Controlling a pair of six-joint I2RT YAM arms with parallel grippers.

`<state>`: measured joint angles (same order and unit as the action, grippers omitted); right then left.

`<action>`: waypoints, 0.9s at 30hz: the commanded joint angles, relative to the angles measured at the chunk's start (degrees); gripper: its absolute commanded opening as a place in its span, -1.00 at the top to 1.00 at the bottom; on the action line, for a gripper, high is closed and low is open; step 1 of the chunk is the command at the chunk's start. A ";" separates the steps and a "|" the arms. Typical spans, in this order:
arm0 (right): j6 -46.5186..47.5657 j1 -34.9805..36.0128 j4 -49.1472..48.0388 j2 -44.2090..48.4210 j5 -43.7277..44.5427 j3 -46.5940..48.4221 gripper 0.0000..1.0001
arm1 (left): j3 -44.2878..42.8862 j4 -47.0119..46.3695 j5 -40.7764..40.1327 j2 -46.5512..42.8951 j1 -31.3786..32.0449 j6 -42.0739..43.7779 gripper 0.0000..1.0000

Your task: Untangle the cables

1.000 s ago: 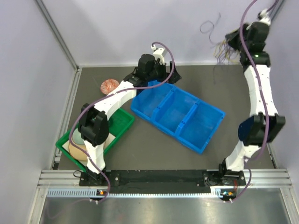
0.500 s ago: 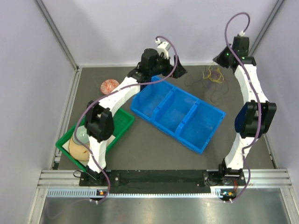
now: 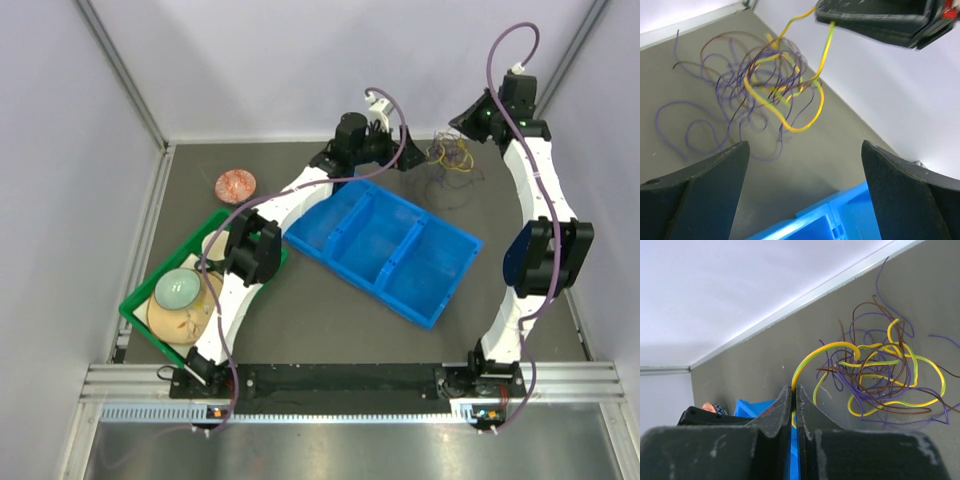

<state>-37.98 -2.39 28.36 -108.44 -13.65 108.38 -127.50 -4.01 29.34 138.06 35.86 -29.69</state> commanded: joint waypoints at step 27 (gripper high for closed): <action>-6.76 0.99 -4.45 1.21 -9.91 -4.75 1.00 | -10.66 -9.26 -7.46 7.22 4.75 -4.23 -0.34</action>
<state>-43.77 -2.02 27.09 -108.55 -21.74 104.60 -137.88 -8.36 22.79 145.49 40.91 -33.26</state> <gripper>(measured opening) 0.012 0.723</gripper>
